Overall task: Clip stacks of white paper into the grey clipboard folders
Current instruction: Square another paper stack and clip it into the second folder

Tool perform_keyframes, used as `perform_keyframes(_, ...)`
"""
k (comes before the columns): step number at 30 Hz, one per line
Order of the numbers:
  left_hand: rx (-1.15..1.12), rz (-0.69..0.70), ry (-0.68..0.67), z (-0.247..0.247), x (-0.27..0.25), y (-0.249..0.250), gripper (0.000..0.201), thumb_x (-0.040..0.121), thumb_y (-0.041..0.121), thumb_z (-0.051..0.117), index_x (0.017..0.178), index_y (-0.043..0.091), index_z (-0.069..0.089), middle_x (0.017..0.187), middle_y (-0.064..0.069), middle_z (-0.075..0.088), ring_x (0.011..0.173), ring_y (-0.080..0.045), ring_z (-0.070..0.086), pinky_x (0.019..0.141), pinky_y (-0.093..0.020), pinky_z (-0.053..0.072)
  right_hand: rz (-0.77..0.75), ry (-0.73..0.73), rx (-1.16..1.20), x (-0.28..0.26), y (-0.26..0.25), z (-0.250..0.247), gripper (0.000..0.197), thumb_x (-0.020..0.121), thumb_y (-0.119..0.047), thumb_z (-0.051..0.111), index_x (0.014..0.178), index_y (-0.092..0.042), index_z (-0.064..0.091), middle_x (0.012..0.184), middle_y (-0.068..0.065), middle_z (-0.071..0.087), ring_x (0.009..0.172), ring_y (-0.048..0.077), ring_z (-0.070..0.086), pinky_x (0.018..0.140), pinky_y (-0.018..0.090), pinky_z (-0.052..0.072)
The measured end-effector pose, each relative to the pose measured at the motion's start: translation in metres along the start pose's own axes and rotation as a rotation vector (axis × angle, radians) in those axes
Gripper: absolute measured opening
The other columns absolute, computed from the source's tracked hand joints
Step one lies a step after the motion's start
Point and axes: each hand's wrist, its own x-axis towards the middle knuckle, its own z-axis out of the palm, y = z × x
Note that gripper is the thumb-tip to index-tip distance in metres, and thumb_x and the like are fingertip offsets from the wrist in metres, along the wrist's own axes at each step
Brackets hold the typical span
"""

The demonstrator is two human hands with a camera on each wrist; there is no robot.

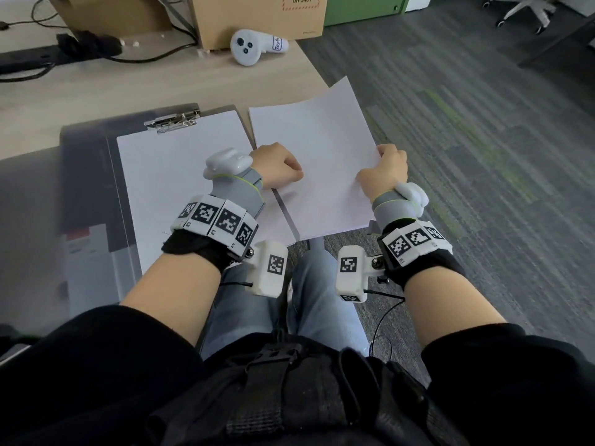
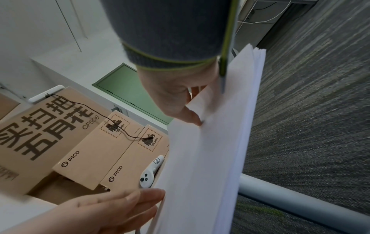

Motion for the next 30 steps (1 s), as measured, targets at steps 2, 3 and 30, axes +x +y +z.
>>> perform_keyframes(2,-0.011,-0.004,-0.004,0.0,-0.001,0.0,0.028,0.087,0.028,0.055,0.111,0.021,0.068,0.121,0.001,0.067,0.114,-0.021,0.059,0.091,-0.026,0.041,0.022,-0.013,-0.008,-0.001,-0.001,-0.003,0.047,0.08,-0.009,0.054,0.127,-0.012,0.049,0.132,0.012,0.046,0.115,0.034,0.053,0.098,0.045,0.045)
perform_keyframes(3,-0.017,-0.004,-0.001,0.0,-0.001,-0.001,0.028,0.087,0.028,0.055,0.111,0.021,0.068,0.12,0.001,0.067,0.113,-0.021,0.059,0.092,-0.026,0.041,0.034,-0.016,-0.014,-0.001,-0.002,-0.005,0.046,0.08,-0.01,0.053,0.125,-0.014,0.049,0.13,0.01,0.05,0.114,0.034,0.054,0.099,0.046,0.045)
perform_keyframes(30,-1.125,0.295,0.62,-0.068,-0.019,0.02,0.022,0.077,0.007,0.05,0.09,0.023,0.056,0.086,0.004,0.061,0.082,-0.014,0.055,0.076,-0.026,0.045,-0.314,0.172,0.802,-0.013,-0.039,-0.055,0.019,0.072,-0.004,0.048,0.074,-0.022,0.049,0.075,0.0,0.051,0.068,0.015,0.042,0.066,0.026,0.038)
